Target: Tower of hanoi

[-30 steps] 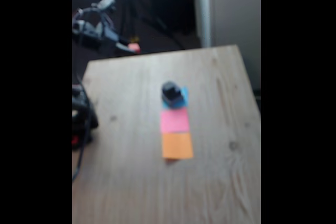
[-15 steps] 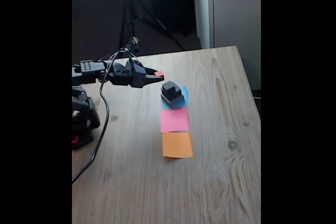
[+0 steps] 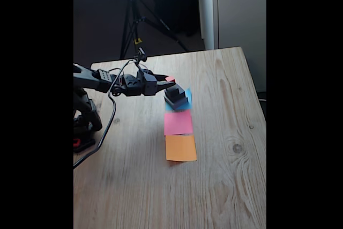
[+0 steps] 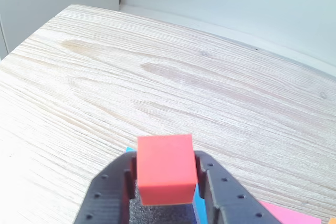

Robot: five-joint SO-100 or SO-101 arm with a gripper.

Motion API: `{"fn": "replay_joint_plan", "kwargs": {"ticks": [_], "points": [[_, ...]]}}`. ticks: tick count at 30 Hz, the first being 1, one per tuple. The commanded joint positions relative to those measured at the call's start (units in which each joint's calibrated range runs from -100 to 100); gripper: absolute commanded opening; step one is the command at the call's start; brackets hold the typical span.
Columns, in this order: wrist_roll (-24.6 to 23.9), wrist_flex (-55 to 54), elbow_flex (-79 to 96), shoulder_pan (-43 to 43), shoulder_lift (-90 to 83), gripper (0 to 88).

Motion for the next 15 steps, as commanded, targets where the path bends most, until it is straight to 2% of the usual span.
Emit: {"fn": "replay_joint_plan", "kwargs": {"ticks": [1, 15], "points": [[1.04, -1.72, 0.06, -0.43, -0.11, 2.6], [1.04, -5.52, 0.97, -0.76, 3.07, 2.6]]}}
